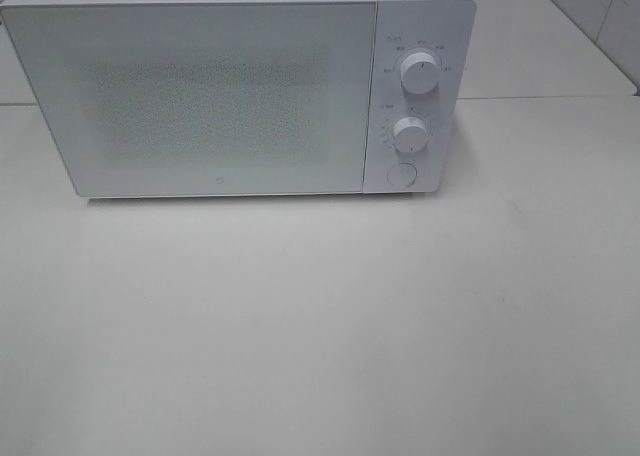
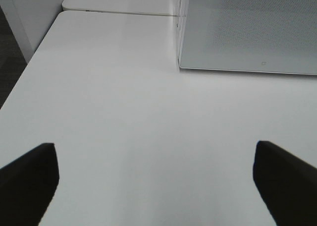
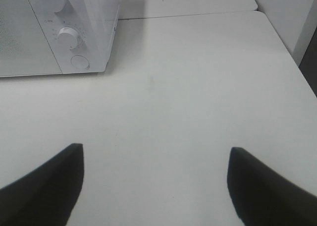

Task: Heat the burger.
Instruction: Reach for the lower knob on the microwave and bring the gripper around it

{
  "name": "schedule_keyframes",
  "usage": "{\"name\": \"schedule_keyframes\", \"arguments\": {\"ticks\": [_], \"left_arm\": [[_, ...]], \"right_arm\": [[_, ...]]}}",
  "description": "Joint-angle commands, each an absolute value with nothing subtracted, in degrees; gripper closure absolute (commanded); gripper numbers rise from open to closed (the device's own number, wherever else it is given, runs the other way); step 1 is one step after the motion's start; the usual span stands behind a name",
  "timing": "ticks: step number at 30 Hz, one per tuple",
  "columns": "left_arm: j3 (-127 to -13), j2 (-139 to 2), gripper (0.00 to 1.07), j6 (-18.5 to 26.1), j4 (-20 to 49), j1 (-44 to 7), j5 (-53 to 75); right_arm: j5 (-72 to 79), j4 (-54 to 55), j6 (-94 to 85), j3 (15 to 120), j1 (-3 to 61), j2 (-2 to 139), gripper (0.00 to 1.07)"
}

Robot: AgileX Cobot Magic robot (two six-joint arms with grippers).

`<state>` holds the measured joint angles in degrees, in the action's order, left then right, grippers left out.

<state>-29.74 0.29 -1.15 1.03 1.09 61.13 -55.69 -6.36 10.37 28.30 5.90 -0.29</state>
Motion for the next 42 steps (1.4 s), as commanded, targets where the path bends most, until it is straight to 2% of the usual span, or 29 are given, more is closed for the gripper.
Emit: {"name": "schedule_keyframes", "arguments": {"ticks": [1, 31, 42], "left_arm": [[-29.6, 1.5, 0.07, -1.5, 1.0, 1.2, 61.2], [-29.6, 1.3, 0.07, -1.5, 1.0, 1.2, 61.2], [-29.6, 1.3, 0.07, -1.5, 1.0, 1.2, 61.2]], "right_arm": [[-55.3, -6.6, 10.1, 28.2, 5.5, -1.7, 0.31], [-54.5, -6.8, 10.1, 28.7, 5.5, -1.7, 0.31], [-43.0, -5.3, 10.3, 29.2, 5.5, 4.5, 0.31]]}}
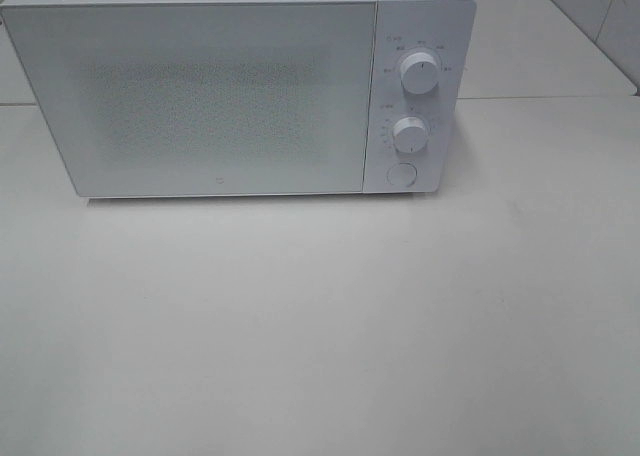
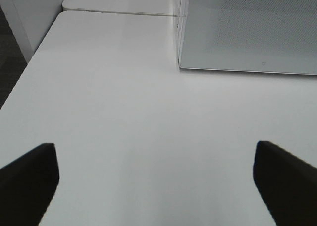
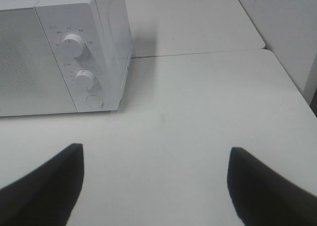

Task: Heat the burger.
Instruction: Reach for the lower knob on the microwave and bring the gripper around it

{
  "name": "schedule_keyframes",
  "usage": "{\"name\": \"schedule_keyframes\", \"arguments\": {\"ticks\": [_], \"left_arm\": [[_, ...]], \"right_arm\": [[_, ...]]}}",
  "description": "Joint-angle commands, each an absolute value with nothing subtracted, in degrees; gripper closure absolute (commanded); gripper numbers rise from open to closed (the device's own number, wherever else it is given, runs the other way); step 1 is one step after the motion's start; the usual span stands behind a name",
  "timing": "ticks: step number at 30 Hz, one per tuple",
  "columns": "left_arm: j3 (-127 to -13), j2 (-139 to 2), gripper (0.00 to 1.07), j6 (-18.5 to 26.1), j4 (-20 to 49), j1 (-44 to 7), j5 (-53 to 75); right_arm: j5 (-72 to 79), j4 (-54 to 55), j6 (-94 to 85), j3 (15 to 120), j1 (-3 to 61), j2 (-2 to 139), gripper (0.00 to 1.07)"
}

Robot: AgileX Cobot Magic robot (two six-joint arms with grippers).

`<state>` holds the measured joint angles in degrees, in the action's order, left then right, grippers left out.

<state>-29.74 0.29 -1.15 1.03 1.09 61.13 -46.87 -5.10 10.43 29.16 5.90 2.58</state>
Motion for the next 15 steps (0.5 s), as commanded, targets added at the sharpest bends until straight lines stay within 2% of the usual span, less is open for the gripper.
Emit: {"name": "schedule_keyframes", "arguments": {"ticks": [1, 15], "left_arm": [[-29.6, 1.3, 0.07, -1.5, 1.0, 1.2, 61.2], [-29.6, 1.3, 0.07, -1.5, 1.0, 1.2, 61.2]], "right_arm": [[-40.3, -5.3, 10.3, 28.5, 5.6, 6.1, 0.31], [-25.3, -5.3, 10.3, 22.8, 5.6, 15.6, 0.31]]}}
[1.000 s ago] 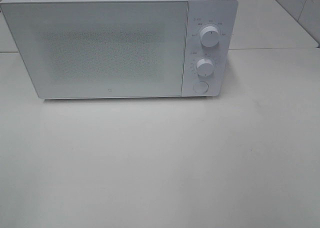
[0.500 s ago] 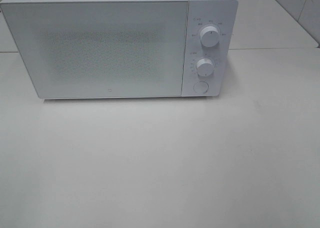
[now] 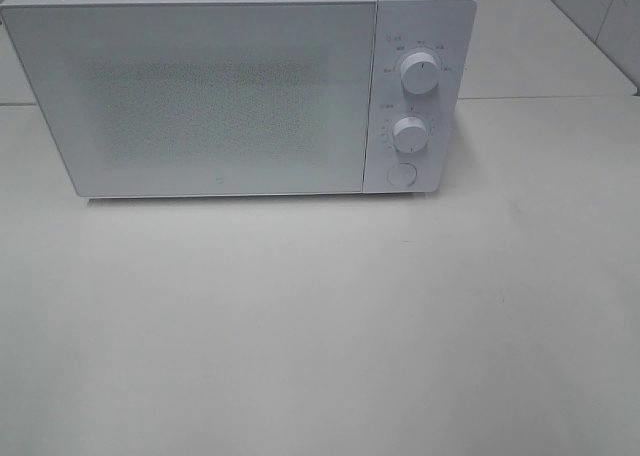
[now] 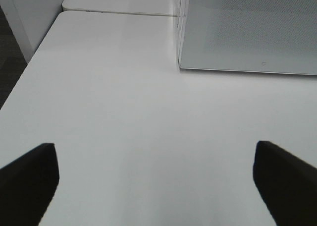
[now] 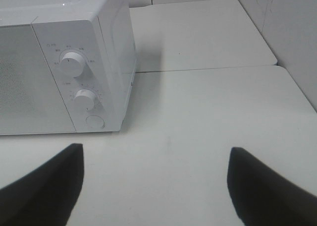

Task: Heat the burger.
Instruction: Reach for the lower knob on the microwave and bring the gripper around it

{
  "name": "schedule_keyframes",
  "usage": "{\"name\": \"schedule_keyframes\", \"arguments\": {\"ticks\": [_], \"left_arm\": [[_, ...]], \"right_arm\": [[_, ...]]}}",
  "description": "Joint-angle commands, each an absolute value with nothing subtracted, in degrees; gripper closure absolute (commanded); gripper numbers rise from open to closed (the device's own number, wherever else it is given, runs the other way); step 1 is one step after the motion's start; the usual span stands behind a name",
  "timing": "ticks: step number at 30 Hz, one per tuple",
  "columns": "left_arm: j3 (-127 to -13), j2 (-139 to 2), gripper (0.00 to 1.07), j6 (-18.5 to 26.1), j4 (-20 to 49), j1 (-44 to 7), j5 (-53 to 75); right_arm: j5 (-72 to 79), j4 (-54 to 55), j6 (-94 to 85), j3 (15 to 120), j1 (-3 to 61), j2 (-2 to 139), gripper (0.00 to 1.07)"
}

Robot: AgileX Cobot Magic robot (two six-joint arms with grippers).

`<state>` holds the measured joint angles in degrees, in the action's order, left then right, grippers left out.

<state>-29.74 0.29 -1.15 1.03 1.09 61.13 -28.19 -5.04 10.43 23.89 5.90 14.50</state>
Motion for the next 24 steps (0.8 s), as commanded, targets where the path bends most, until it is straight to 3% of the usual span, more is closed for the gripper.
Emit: {"name": "schedule_keyframes", "arguments": {"ticks": [1, 24], "left_arm": [[-29.6, 1.3, 0.07, -1.5, 1.0, 1.2, 61.2], [-29.6, 1.3, 0.07, -1.5, 1.0, 1.2, 61.2]], "right_arm": [[-25.3, -5.3, 10.3, 22.8, 5.6, 15.6, 0.31], [-2.4, -5.1, 10.5, 22.0, 5.6, 35.3, 0.31]]}}
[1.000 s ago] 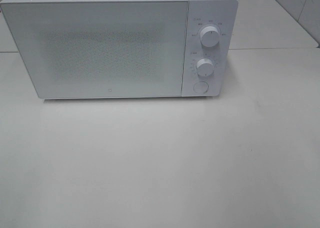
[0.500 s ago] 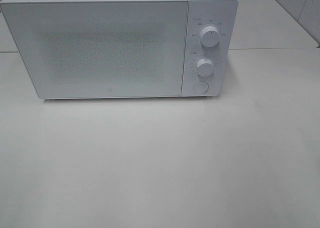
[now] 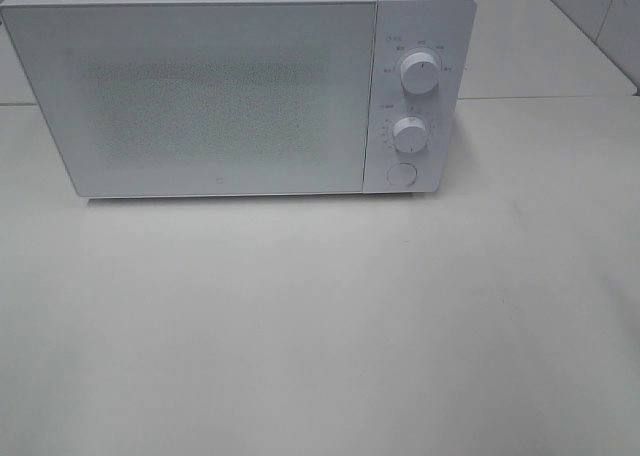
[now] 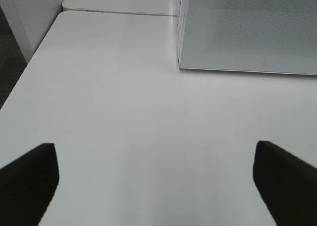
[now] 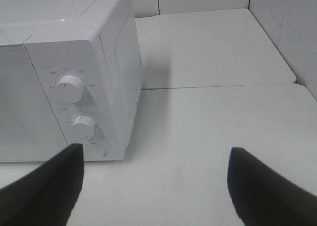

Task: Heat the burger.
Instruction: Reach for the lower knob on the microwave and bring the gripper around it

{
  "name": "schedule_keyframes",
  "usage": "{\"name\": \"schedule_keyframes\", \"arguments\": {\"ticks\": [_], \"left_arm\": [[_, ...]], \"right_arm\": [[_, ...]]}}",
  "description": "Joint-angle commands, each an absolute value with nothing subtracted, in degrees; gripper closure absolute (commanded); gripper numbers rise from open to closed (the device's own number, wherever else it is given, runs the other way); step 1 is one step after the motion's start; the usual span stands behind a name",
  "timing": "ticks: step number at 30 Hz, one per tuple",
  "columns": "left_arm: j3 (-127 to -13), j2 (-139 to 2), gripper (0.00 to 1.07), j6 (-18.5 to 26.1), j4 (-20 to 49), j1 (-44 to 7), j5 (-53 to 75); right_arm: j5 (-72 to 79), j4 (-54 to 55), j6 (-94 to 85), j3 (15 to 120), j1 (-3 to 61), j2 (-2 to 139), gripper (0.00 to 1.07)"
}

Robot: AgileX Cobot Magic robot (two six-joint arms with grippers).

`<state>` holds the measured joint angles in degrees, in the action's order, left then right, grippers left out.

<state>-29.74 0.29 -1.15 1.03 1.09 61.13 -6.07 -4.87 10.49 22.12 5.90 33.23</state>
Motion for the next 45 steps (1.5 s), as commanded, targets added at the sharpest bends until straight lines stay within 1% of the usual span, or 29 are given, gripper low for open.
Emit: {"name": "schedule_keyframes", "arguments": {"ticks": [1, 11, 12, 14, 15, 16, 17, 23, 36, 39, 40, 42, 43, 44, 45], "left_arm": [[-29.6, 1.3, 0.07, -1.5, 1.0, 1.2, 61.2], [-29.6, 1.3, 0.07, -1.5, 1.0, 1.2, 61.2], [-29.6, 1.3, 0.07, -1.5, 1.0, 1.2, 61.2], [-29.6, 1.3, 0.07, -1.5, 1.0, 1.2, 61.2], [-29.6, 1.3, 0.07, -1.5, 1.0, 1.2, 61.2], [-29.6, 1.3, 0.07, -1.5, 1.0, 1.2, 61.2], [-29.6, 1.3, 0.07, -1.5, 1.0, 1.2, 61.2], [-29.6, 1.3, 0.07, -1.5, 1.0, 1.2, 61.2], [-29.6, 1.3, 0.07, -1.5, 1.0, 1.2, 61.2], [-29.6, 1.3, 0.07, -1.5, 1.0, 1.2, 61.2], [-29.6, 1.3, 0.07, -1.5, 1.0, 1.2, 61.2], [-29.6, 1.3, 0.07, -1.5, 1.0, 1.2, 61.2], [-29.6, 1.3, 0.07, -1.5, 1.0, 1.2, 61.2], [-29.6, 1.3, 0.07, -1.5, 1.0, 1.2, 61.2], [-29.6, 1.3, 0.07, -1.5, 1.0, 1.2, 61.2]], "right_arm": [[0.0, -5.1, 10.5, 22.0, 5.6, 37.5, 0.31], [12.1, -5.1, 10.6, 22.0, 5.6, 47.0, 0.31], [15.4, -5.1, 10.6, 22.0, 5.6, 49.5, 0.31], [17.3, -5.1, 10.5, 22.0, 5.6, 50.7, 0.31], [21.4, -5.2, 10.4, 22.0, 5.6, 52.9, 0.31], [21.4, -5.2, 10.4, 22.0, 5.6, 52.9, 0.31], [25.0, -5.2, 10.3, 22.0, 5.6, 55.2, 0.31], [34.3, -5.1, 9.6, 22.0, 5.6, 62.7, 0.31], [48.4, -4.9, 8.1, 22.0, 5.6, 76.4, 0.31], [52.4, -2.5, 6.2, 21.3, 6.4, 79.6, 0.31], [56.5, 1.9, 3.4, 20.4, 7.8, 81.4, 0.31], [58.0, 3.9, 2.0, 20.0, 8.6, 82.2, 0.31], [61.5, 8.5, -1.2, 19.0, 11.2, 84.0, 0.31], [61.5, 8.5, -1.2, 19.0, 11.2, 84.0, 0.31], [64.5, 12.4, -3.9, 18.4, 13.6, 85.4, 0.31]]}}
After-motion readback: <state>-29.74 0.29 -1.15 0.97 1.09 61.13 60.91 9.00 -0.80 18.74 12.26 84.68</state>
